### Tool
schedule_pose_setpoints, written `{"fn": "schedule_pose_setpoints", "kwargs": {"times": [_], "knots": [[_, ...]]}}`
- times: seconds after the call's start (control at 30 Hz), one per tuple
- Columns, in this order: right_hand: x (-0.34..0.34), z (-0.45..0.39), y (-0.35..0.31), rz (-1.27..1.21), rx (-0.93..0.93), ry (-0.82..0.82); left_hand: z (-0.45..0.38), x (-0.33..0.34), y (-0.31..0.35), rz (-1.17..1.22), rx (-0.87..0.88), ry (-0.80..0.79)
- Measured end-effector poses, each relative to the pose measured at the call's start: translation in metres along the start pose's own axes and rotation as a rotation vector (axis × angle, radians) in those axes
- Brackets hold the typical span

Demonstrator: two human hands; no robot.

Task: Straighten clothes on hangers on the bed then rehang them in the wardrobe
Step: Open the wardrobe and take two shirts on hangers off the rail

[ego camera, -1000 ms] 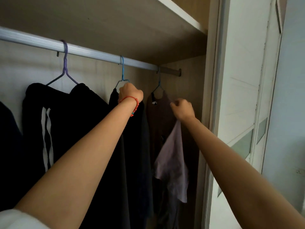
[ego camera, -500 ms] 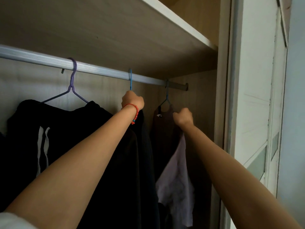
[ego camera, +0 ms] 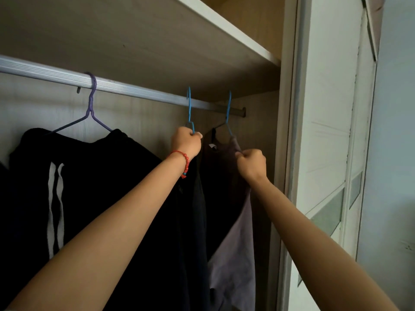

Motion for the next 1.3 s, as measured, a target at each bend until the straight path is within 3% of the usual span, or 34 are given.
{"fn": "schedule_pose_setpoints", "kwargs": {"times": [0.37, 0.77, 1.0, 1.3], "knots": [[-0.05, 0.121, 0.043, 0.067, 0.055, 0.01, 0.099, 0.004, 0.003, 0.069, 0.063, -0.076], [-0.15, 0.266, 0.021, 0.173, 0.015, 0.071, 0.237, -0.007, -0.028, 0.201, 0.092, -0.299], [-0.204, 0.377, 0.014, 0.194, 0.136, 0.213, 0.32, -0.004, -0.046, 0.291, 0.134, -0.516], [-0.317, 0.535, -0.027, 0.328, 0.319, 0.495, 0.448, 0.011, -0.003, 0.352, 0.266, -0.831]]}}
Point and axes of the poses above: each hand's wrist, its own z-axis away from the middle knuckle, its own x-axis out of the palm, y = z × x, the point moved 6 cm from there along -z, towards the middle knuckle, and after that the axes turned 13 degrees about -z, right-handed, at the moved point
